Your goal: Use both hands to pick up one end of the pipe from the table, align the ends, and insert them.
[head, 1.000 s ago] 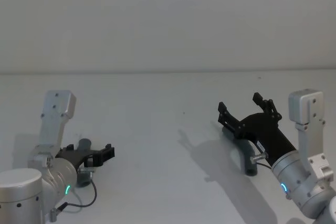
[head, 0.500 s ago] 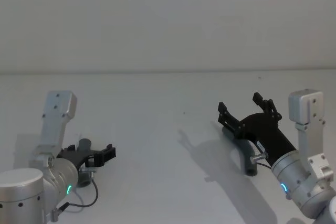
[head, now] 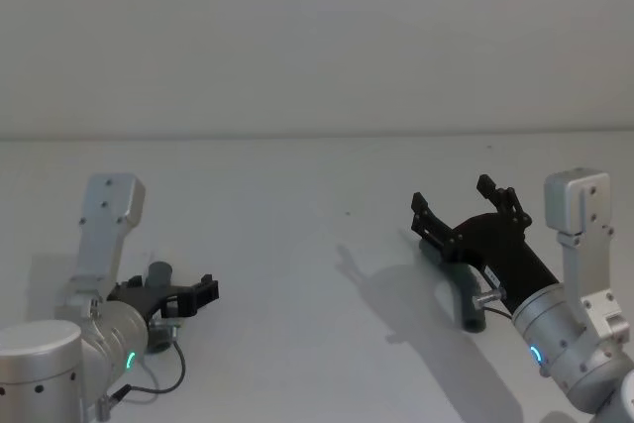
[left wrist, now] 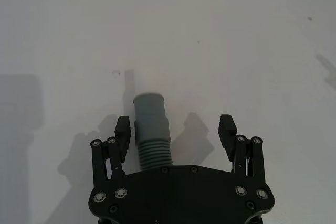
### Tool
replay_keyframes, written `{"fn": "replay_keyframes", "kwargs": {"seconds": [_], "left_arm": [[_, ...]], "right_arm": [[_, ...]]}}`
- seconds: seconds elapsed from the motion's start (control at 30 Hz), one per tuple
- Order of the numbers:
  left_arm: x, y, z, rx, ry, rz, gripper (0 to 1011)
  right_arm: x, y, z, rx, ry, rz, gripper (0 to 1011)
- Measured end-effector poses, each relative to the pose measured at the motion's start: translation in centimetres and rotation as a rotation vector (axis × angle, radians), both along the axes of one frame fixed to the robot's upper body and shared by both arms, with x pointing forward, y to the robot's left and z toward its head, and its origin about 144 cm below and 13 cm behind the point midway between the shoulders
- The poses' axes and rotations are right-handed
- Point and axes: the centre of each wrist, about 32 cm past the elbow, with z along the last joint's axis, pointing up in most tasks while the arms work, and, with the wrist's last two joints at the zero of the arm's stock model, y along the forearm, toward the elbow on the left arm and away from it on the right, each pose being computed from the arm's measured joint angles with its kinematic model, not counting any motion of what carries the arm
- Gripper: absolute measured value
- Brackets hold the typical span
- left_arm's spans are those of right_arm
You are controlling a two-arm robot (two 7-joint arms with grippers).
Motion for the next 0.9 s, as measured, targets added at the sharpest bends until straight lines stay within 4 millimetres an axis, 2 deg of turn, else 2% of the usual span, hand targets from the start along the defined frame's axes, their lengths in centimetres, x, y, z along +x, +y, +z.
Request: {"fn": "replay_keyframes", "kwargs": {"seconds": [0.37, 0.53, 0.67, 0.9], "left_arm": [[-0.32, -0.06, -0.21, -0.013, 0.014, 0.006, 993], [-0.40, -0.04, -0.26, -0.015, 0.016, 0.011, 907], [-0.45, -0.04, -0.31, -0.016, 0.018, 0.013, 770], [-0.51, -0.06, -0.34, -0.018, 0.020, 0.014, 667]], "right_arm": [[0.00, 0.00, 0.00, 0.000, 0.000, 0.000, 1002], [0.00, 0.00, 0.00, 0.000, 0.000, 0.000, 1002], [0.00, 0.00, 0.00, 0.000, 0.000, 0.000, 1002], [0.00, 0.00, 0.00, 0.000, 0.000, 0.000, 1001]]}}
